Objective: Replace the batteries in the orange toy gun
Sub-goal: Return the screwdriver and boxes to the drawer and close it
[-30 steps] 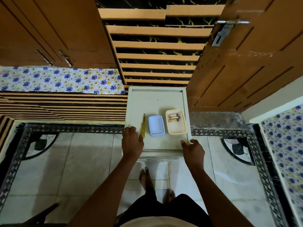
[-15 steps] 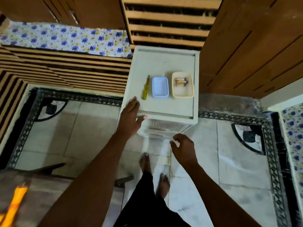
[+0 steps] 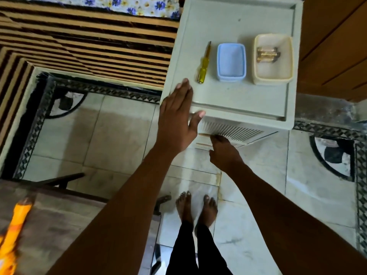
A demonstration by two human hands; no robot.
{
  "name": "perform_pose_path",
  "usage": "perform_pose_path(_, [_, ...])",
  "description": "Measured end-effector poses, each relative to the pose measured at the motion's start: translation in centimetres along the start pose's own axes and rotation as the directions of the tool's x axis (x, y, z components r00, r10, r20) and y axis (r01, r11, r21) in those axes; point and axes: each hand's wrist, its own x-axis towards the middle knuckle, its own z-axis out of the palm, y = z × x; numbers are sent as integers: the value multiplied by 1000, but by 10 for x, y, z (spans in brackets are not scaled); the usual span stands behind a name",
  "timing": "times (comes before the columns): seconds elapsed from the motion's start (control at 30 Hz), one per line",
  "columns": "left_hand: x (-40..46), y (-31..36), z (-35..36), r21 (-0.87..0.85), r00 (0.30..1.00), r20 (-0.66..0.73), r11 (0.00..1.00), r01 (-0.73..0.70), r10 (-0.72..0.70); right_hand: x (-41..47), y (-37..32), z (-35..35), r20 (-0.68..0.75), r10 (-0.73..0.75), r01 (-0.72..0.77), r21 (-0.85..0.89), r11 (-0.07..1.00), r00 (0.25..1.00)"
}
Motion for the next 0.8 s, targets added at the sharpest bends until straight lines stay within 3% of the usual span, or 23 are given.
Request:
perform_pose_path(0.3, [0, 1, 0, -19, 1000, -18, 1000, -8, 7, -12, -15, 25, -56, 79, -87, -171, 981, 995])
perform_pose_path(0.57, [4, 3, -12, -67, 997, 78, 998, 19, -14, -121, -37, 50, -239, -34, -44, -314, 948, 970])
perform_pose_path(0.8, [6, 6, -22, -41, 985, 170, 999, 24, -16, -177, -49, 18, -506, -182, 6, -330, 944, 843])
